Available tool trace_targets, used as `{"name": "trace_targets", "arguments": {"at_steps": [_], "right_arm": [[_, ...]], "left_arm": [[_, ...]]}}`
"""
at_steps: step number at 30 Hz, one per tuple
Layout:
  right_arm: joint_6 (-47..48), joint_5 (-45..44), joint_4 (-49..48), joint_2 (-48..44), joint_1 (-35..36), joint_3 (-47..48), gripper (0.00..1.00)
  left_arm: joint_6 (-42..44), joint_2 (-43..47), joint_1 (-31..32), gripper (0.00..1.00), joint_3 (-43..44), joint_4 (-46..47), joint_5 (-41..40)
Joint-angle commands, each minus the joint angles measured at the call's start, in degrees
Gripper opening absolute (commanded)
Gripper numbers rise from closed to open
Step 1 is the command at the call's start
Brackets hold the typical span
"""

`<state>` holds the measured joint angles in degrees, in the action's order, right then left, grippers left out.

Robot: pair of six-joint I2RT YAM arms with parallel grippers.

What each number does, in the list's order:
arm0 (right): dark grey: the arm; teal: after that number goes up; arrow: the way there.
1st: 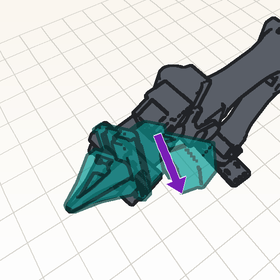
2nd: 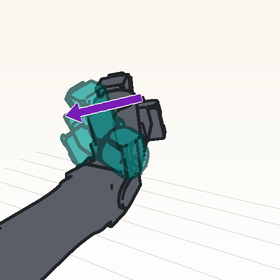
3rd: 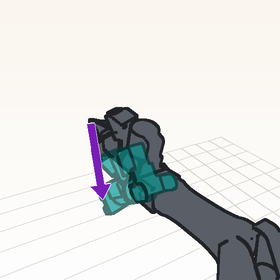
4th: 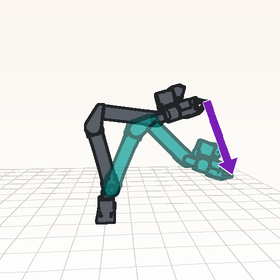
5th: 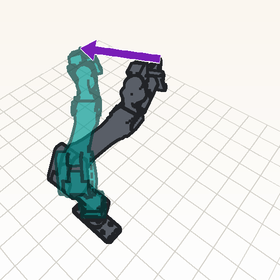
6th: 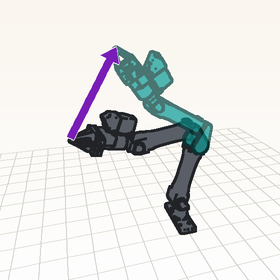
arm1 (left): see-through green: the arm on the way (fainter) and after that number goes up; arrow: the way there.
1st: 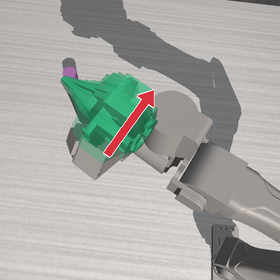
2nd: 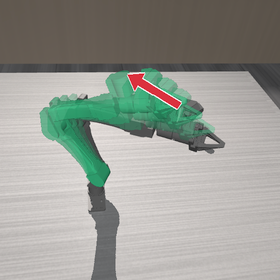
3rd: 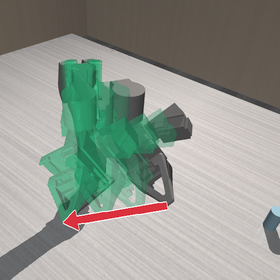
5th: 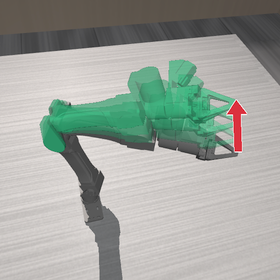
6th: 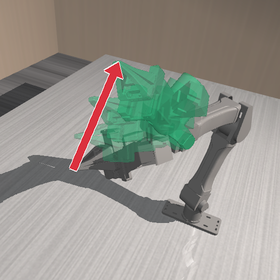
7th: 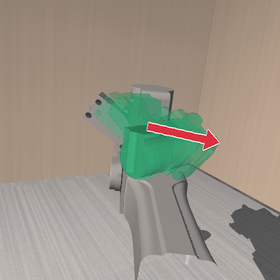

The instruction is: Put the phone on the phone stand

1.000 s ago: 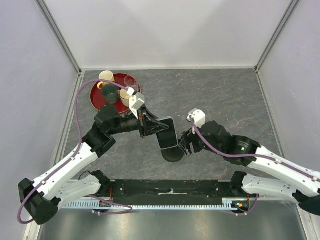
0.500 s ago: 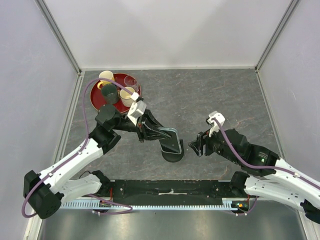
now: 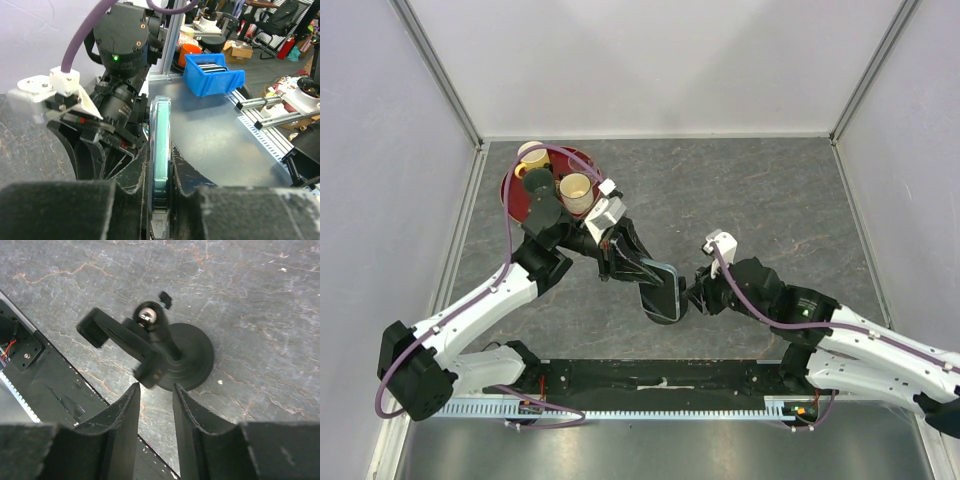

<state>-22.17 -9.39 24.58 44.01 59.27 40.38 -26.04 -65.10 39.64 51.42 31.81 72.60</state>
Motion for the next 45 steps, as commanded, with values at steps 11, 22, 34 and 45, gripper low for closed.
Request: {"name": "trace_targets", "arguments": {"at_steps": [11,22,34,45], "right_arm": [[-1.99,-9.59,-4.81,0.11,6.30,-1.18,0.48],[-1.47,-16.62,-7.00,2.31,10.52,-0.39,0.42],[0.29,-18.04,-9.63,3.89,11.22,-0.13,0.36],[1.69,-18.12,-10.16,5.47,11.31,0.49,0.14]], "left_arm": [[7.23,10.86,-0.09,0.02,-0.35,-10.27,-5.00],[9.34,14.82,-0.09,0.02,-2.37,-14.23,-8.00],[8.64,12.63,-0.09,0.02,-2.20,-12.74,-7.65],[7.50,10.35,-0.09,0.02,-2.55,-10.19,-7.47]]}}
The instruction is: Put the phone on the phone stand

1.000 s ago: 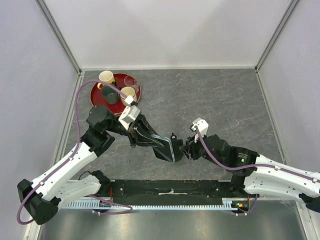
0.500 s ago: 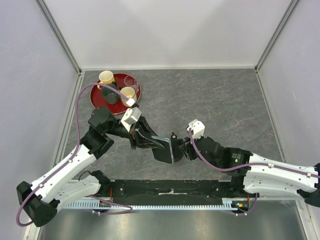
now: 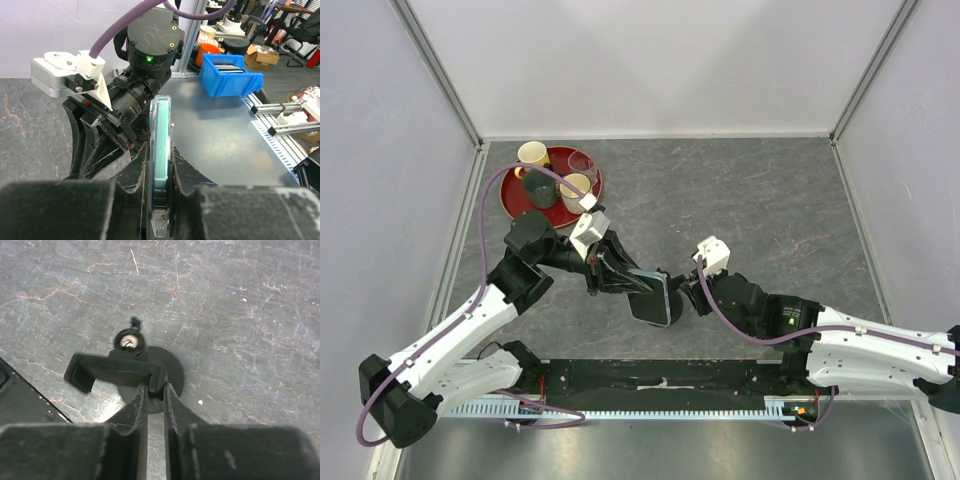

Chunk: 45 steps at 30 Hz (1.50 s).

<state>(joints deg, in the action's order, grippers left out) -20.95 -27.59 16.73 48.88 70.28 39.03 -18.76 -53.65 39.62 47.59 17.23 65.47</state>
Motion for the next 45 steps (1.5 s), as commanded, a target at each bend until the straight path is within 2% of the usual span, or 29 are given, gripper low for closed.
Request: {"name": "trace_targets", "arguments": {"at_steps": [1,2,7,11,12,16,20,31,39,45], "right_arm": [[0.38,0.17,-2.23,0.60,0.38,1.76,0.06],[0.38,0.17,-2.23,0.60,0.38,1.67,0.00],[0.56,2.10,-2.84,-0.54,0.21,0.71,0.00],[1.88,7.10,-3.11,-0.72,-2.25,0.79,0.00],[1.79,9.47,-3.11,-0.81,-3.04,0.79,0.00],[0.04,14.31,-3.11,-1.51,-8.65,0.61,0.00],[-0.58,18.27,-4.07,-1.25,-10.16,0.61,0.00],[1.00,23.90,-4.16,-3.79,-13.68,-0.62,0.00],[1.61,23.29,-4.60,-2.56,-13.94,-1.06,0.00],[2.14,21.71,-4.96,-3.44,-13.94,-1.50,0.00]], "left_arm": [[0.39,-1.28,-0.06,0.02,1.19,4.91,-0.35],[0.48,-1.54,-0.06,0.02,1.10,5.35,-0.35],[1.10,-6.19,0.02,0.02,1.28,9.73,3.16],[-0.74,-10.84,0.29,0.02,-0.92,22.54,5.98],[-3.18,-12.08,0.37,0.02,-1.10,28.93,6.42],[-7.69,-16.92,0.81,0.02,-1.01,40.32,7.22],[-4.45,-20.70,1.95,0.02,-1.01,41.91,5.37],[-7.08,-30.20,3.19,0.02,2.51,48.42,9.23],[1.18,-30.37,2.75,0.02,2.68,39.74,7.83],[1.54,-30.02,1.25,0.02,0.75,38.93,7.65]]}}
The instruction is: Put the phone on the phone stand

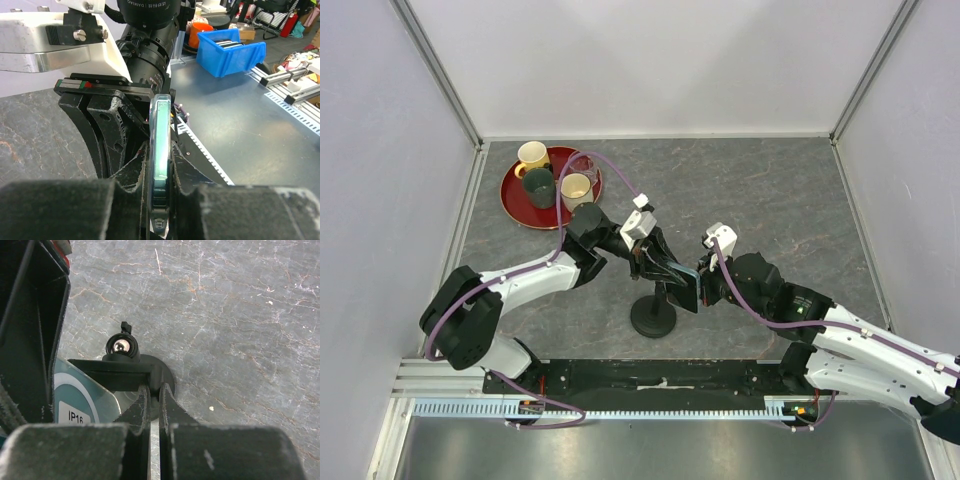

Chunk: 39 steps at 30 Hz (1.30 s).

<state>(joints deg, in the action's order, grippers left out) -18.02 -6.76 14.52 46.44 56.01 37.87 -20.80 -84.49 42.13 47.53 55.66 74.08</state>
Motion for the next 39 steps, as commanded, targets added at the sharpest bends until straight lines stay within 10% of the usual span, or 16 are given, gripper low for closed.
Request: {"name": "trace_targets", "arguments": {"at_steps": [1,11,17,23,31,39], "right_arm": [[-0.87,0.35,-2.75,-0.82,0.24,-0.34,0.00],[-0.79,-7.54,-3.19,-3.10,0.24,-1.48,0.00],[-2.37,-19.59,-11.17,-6.62,3.75,-6.93,0.00],[-0.79,-33.91,-21.63,-1.01,13.76,-7.46,0.00],[2.11,-49.91,-28.50,11.21,25.55,-1.40,0.00],[1.33,-55.38,-26.83,14.47,32.31,1.68,0.00]], "left_arm": [[3.48,0.73,-1.35,0.02,0.64,0.50,-0.96],[7.85,7.13,-1.70,0.02,-2.70,-12.45,-9.90],[13.21,21.78,-0.74,0.02,-10.60,-26.54,-36.26],[16.66,31.13,9.80,0.02,-12.90,-43.25,-79.71],[22.29,24.03,17.02,0.02,-7.89,-59.24,-95.69],[19.39,24.54,17.99,0.02,-11.14,-55.93,-105.55]]}}
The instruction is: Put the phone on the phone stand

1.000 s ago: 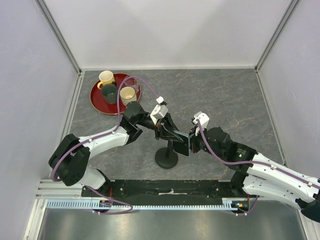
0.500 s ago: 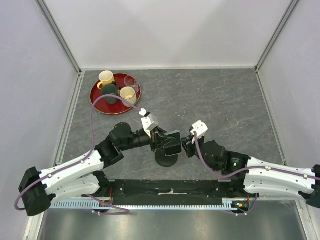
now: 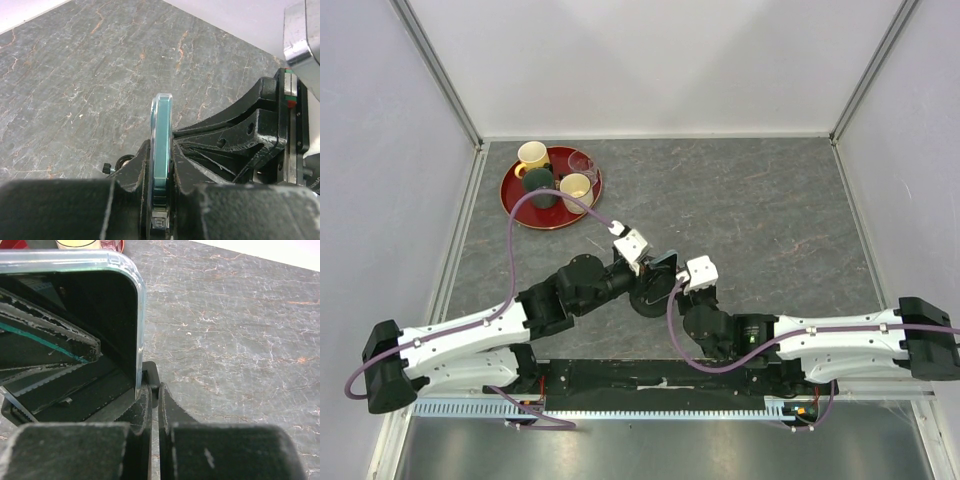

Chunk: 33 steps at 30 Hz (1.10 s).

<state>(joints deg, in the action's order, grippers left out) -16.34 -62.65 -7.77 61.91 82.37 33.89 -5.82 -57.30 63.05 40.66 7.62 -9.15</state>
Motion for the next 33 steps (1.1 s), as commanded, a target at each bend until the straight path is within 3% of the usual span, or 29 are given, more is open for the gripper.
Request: {"name": "trace_targets", "arguments": {"at_steps": [1,3,4,7,13,16,18,23,25,26,27,29,30,33], "right_arm": [[-1.49,1.56,-3.40,-1.00,6.22,6.27,0.00],[-2.55,8.72,-0.60,-1.78,6.31,7.76,0.00],[-3.52,11.91,0.03,-2.58,6.23,7.86,0.16],[-6.41,19.46,5.99,-6.44,6.23,8.65,0.34],[-9.94,29.32,18.40,-16.98,6.23,5.58,0.51],[-9.94,30.40,20.24,-22.52,6.23,2.85,0.58],[-10.73,26.37,23.48,-24.64,6.14,2.50,0.63],[-8.36,26.08,25.70,-21.32,2.64,5.74,0.79],[-6.96,38.07,25.70,-19.38,-6.13,6.71,0.79],[-6.60,43.44,24.92,-17.46,-13.91,7.15,0.78],[-6.08,54.72,24.04,-16.74,-17.12,6.98,0.78],[-3.54,62.80,21.15,-15.51,-23.10,6.28,0.76],[-2.57,69.44,20.35,-15.33,-23.91,6.10,0.76],[0.51,73.89,18.32,-15.07,-25.41,6.36,0.79]], "left_arm": [[5.38,-2.64,-2.93,0.02,-4.97,-5.53,-21.71],[5.74,-2.64,-3.02,0.02,-6.47,-2.44,-19.69],[5.74,-2.64,-3.02,0.02,-6.91,-1.47,-19.33],[5.04,-3.26,-3.10,0.02,-7.44,-1.03,-18.19],[3.54,-3.61,-3.10,0.02,-8.23,-1.73,-18.19],[2.93,-2.47,-3.10,0.02,-8.50,-2.34,-17.92],[2.40,-1.77,-3.10,0.02,-8.41,-3.22,-17.66],[0.20,1.04,-3.10,0.02,-7.88,-7.08,-13.98],[-0.76,1.83,-3.10,0.02,-7.71,-8.74,-12.31],[-1.38,2.97,-3.10,0.02,-7.62,-9.89,-11.17],[-2.43,3.50,-3.10,0.02,-7.53,-10.34,-10.46],[-3.14,5.61,-3.10,0.03,-8.05,-10.87,-8.09],[-3.84,6.40,-3.19,0.04,-8.23,-11.04,-7.30],[-5.42,9.13,-3.28,0.10,-8.93,-11.83,-6.50]]}}
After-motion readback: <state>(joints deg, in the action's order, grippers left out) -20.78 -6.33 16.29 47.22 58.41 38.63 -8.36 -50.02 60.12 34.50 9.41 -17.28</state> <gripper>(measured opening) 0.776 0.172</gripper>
